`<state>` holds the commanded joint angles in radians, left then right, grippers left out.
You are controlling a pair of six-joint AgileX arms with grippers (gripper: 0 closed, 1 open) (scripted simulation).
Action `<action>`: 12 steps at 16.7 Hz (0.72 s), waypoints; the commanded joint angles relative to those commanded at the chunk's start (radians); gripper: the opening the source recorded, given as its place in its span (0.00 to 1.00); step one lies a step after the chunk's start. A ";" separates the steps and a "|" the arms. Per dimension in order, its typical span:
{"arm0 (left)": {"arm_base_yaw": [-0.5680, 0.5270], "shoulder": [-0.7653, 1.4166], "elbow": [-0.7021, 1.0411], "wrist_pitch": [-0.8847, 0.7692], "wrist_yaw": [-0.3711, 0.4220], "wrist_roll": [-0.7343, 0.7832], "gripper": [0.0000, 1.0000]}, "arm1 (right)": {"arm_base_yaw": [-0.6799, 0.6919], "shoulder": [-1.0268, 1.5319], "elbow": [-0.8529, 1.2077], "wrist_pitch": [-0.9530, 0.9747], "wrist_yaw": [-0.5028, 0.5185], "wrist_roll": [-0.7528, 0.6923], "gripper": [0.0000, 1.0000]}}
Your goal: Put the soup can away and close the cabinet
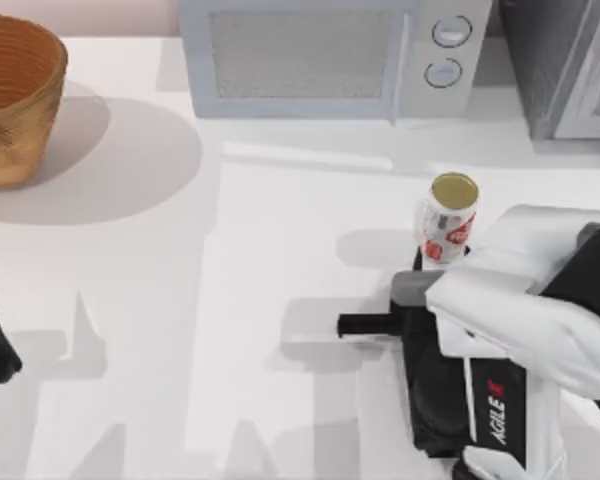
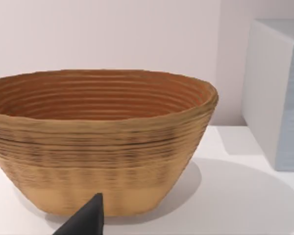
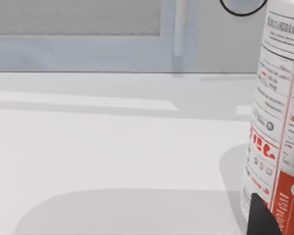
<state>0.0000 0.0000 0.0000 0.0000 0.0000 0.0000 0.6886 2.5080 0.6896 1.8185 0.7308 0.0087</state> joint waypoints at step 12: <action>0.000 0.000 0.000 0.000 0.000 0.000 1.00 | -0.097 -0.030 0.038 -0.068 -0.100 0.000 1.00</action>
<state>0.0000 0.0000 0.0000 0.0000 0.0000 0.0000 0.5915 2.4776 0.7274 1.7503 0.6307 0.0090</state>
